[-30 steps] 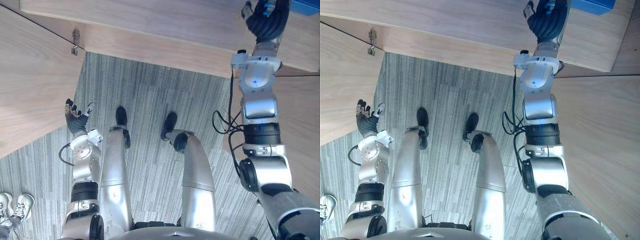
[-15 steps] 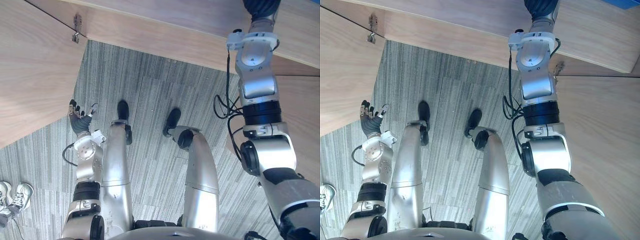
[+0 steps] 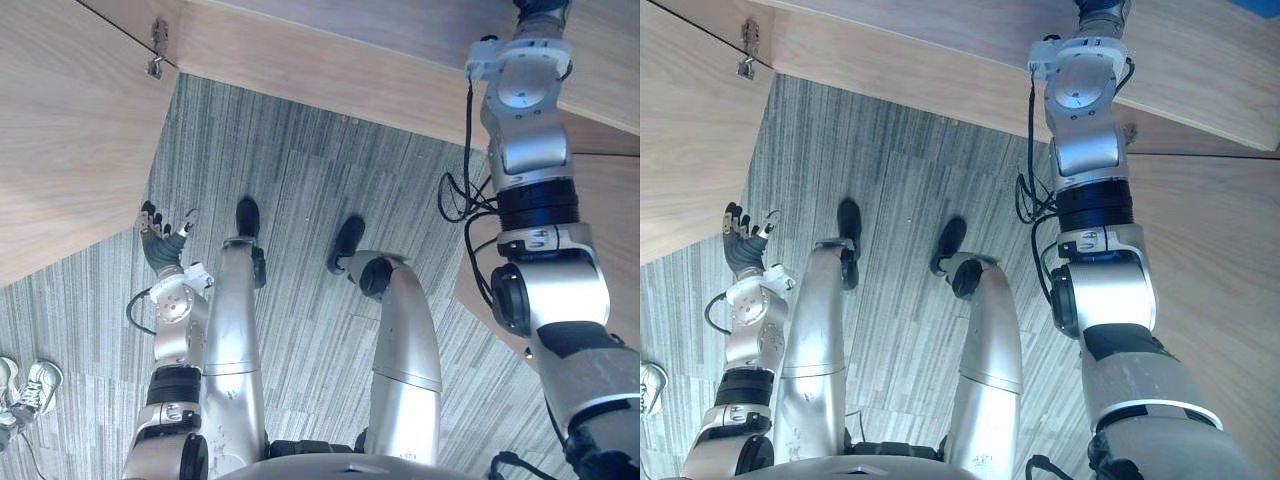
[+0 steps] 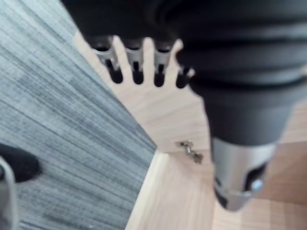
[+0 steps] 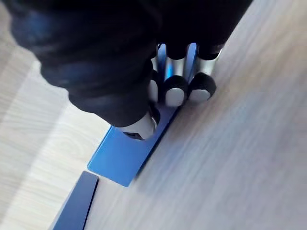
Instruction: Walk over to the cabinet, pick up the folder, carry it to the office cabinet, place the folder inside the office cabinet, then close the office cabinet door
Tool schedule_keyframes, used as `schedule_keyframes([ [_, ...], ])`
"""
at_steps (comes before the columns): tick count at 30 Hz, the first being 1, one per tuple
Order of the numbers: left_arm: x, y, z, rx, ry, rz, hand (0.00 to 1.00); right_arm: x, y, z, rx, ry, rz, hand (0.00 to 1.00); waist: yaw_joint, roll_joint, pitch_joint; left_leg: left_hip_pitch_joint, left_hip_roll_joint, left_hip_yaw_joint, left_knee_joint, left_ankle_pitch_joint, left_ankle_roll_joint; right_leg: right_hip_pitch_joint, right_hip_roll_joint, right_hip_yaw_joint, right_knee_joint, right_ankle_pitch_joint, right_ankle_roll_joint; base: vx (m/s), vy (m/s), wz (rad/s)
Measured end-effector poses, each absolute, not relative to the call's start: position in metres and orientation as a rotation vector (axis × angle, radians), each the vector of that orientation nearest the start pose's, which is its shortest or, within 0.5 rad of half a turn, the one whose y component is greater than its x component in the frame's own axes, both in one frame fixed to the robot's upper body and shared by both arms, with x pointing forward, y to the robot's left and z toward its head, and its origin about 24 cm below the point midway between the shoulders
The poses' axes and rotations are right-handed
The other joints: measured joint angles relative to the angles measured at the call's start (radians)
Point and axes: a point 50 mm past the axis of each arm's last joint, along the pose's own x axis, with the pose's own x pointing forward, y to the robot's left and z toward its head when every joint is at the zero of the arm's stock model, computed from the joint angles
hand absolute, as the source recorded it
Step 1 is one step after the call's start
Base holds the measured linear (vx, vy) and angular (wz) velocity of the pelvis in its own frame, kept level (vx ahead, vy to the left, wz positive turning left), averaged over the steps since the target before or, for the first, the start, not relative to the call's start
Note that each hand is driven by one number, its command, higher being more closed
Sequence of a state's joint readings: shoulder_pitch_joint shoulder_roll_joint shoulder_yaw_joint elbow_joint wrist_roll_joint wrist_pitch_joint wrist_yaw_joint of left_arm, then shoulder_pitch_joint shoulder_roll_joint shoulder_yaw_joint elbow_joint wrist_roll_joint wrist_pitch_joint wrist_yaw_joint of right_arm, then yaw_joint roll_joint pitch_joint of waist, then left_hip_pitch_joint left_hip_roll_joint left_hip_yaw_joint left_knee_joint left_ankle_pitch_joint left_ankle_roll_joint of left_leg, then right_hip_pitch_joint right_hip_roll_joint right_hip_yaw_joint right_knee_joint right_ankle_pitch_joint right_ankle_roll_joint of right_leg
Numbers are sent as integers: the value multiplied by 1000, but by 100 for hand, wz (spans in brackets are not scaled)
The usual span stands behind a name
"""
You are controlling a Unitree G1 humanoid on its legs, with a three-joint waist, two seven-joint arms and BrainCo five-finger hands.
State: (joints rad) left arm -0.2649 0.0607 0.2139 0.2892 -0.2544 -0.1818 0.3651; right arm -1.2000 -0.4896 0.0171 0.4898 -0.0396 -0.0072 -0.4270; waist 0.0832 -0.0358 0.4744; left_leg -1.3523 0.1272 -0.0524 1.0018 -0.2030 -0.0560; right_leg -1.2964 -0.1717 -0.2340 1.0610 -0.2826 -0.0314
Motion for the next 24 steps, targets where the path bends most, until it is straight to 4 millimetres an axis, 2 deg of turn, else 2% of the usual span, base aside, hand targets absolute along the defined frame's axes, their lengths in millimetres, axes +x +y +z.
schedule_keyframes([
  [19,290,218,55,-284,-121,545,0,367,-197,367,-200,-795,-424,100,-3,0,0,11,3,2,-26,30,-2,6,2,-6,-20,19,-15,-1,2,0],
  [22,290,218,53,-282,-113,546,0,355,-201,360,-222,-845,-418,100,-3,0,0,16,8,1,-12,28,-1,16,6,-7,-15,19,-15,0,0,0],
  [24,290,216,51,-281,-98,537,0,350,-201,343,-238,-846,-400,100,-4,0,0,39,15,2,-2,18,5,43,11,-6,-12,16,-10,-11,30,-6],
])
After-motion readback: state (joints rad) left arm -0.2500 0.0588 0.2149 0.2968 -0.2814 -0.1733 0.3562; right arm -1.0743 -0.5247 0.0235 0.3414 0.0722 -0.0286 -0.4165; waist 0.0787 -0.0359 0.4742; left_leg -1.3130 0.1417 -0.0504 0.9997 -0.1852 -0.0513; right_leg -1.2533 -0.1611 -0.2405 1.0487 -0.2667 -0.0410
